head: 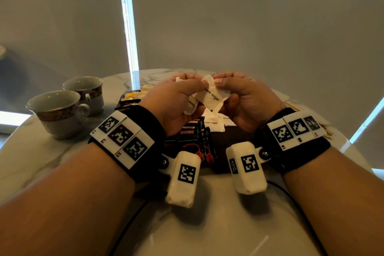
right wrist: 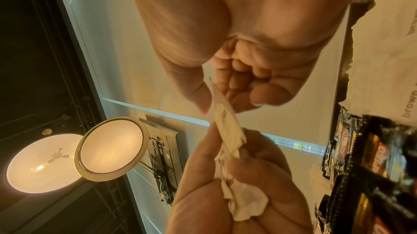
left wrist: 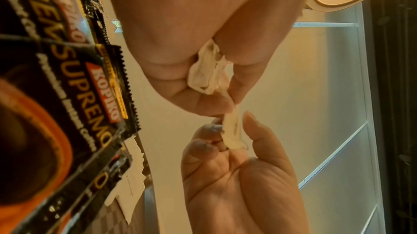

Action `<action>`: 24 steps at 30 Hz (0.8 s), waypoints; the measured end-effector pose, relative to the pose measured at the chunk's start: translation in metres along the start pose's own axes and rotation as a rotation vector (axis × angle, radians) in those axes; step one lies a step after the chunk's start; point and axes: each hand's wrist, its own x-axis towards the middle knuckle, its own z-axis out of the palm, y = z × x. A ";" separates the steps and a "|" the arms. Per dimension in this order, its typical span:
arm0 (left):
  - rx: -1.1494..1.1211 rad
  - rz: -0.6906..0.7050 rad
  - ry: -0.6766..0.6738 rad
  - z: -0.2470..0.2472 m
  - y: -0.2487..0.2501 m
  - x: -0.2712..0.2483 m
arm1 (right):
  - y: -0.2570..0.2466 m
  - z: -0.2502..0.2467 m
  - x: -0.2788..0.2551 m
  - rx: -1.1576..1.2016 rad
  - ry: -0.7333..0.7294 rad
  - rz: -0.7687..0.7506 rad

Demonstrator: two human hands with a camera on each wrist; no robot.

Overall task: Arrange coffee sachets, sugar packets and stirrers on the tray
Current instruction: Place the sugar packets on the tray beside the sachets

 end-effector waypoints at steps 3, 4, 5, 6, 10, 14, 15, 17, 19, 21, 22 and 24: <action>-0.070 0.018 0.020 0.000 0.000 0.001 | 0.000 -0.001 -0.002 -0.067 -0.009 0.023; -0.074 0.018 0.012 -0.001 0.000 0.001 | 0.000 -0.002 -0.002 -0.085 0.000 0.019; -0.066 0.015 -0.006 -0.001 0.000 0.001 | 0.000 -0.002 -0.001 -0.100 0.004 0.017; -0.050 0.010 -0.026 -0.001 0.000 -0.001 | -0.001 -0.001 -0.002 -0.105 0.000 0.016; 0.034 0.006 -0.029 -0.001 -0.001 -0.001 | -0.003 -0.001 -0.003 -0.063 -0.032 0.024; 0.021 0.015 -0.012 0.001 -0.001 0.000 | -0.002 -0.004 -0.001 -0.065 -0.015 0.018; 0.004 0.008 -0.006 0.001 0.000 -0.001 | -0.002 -0.006 0.001 -0.043 0.007 0.013; -0.037 -0.017 0.031 0.001 0.000 0.000 | -0.004 -0.015 0.007 0.029 0.093 0.010; -0.080 -0.035 0.086 -0.001 0.000 0.002 | -0.006 -0.033 0.016 0.088 0.191 0.025; -0.118 -0.042 0.107 -0.002 0.001 0.004 | -0.003 -0.057 0.024 0.111 0.280 0.077; -0.133 -0.045 0.109 -0.003 0.002 0.005 | -0.001 -0.066 0.027 0.103 0.301 0.118; -0.152 -0.050 0.104 -0.003 0.002 0.004 | 0.004 -0.076 0.027 0.054 0.290 0.218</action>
